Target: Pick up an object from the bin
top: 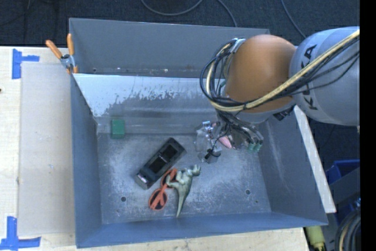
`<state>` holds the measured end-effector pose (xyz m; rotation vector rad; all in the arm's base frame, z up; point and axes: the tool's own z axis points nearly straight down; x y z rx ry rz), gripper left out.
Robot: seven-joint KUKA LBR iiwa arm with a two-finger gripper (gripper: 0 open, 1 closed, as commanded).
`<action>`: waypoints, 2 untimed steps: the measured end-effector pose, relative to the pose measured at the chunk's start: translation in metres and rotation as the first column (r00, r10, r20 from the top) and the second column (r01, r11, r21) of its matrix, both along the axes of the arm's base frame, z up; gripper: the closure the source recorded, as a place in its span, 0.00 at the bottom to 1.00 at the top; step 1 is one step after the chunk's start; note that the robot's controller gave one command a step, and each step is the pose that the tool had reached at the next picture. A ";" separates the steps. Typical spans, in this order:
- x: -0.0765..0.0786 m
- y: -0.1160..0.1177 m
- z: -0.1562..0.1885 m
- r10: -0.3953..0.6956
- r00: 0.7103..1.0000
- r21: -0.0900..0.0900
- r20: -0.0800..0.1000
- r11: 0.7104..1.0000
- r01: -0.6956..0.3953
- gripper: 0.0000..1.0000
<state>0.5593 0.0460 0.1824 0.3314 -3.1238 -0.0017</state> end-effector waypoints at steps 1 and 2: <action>0.024 0.014 -0.026 0.109 0.994 0.000 -0.006 0.994 -0.109 0.00; 0.024 0.013 -0.025 0.108 0.994 0.000 -0.006 0.994 -0.108 0.00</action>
Offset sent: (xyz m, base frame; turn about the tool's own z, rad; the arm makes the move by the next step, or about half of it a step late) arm 0.0000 0.0000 0.0000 0.0000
